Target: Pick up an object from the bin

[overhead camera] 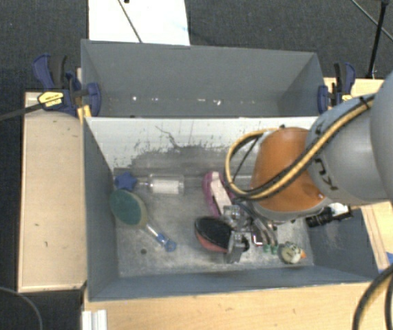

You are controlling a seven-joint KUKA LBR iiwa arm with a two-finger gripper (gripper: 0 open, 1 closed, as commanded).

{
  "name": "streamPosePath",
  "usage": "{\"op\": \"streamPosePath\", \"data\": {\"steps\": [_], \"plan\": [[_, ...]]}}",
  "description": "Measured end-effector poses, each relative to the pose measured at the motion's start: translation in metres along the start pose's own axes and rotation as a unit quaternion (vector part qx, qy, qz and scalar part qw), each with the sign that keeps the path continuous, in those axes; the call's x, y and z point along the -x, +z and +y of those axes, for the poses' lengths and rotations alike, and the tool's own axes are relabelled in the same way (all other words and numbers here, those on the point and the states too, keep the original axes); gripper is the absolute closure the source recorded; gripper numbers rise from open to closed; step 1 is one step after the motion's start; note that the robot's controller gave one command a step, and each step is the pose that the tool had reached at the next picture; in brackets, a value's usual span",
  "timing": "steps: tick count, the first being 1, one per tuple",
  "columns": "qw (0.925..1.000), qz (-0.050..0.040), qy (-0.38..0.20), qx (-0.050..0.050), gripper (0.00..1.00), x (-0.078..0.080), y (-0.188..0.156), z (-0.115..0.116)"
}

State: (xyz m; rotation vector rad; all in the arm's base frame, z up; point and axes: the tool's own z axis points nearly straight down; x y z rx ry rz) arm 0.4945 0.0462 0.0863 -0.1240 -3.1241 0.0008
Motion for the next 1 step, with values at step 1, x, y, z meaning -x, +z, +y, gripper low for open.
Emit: {"op": "streamPosePath", "data": {"steps": [1], "plan": [[0.9999,-0.0125,-0.010,0.001,1.00,-0.0175,-0.1977,-0.0008]]}}
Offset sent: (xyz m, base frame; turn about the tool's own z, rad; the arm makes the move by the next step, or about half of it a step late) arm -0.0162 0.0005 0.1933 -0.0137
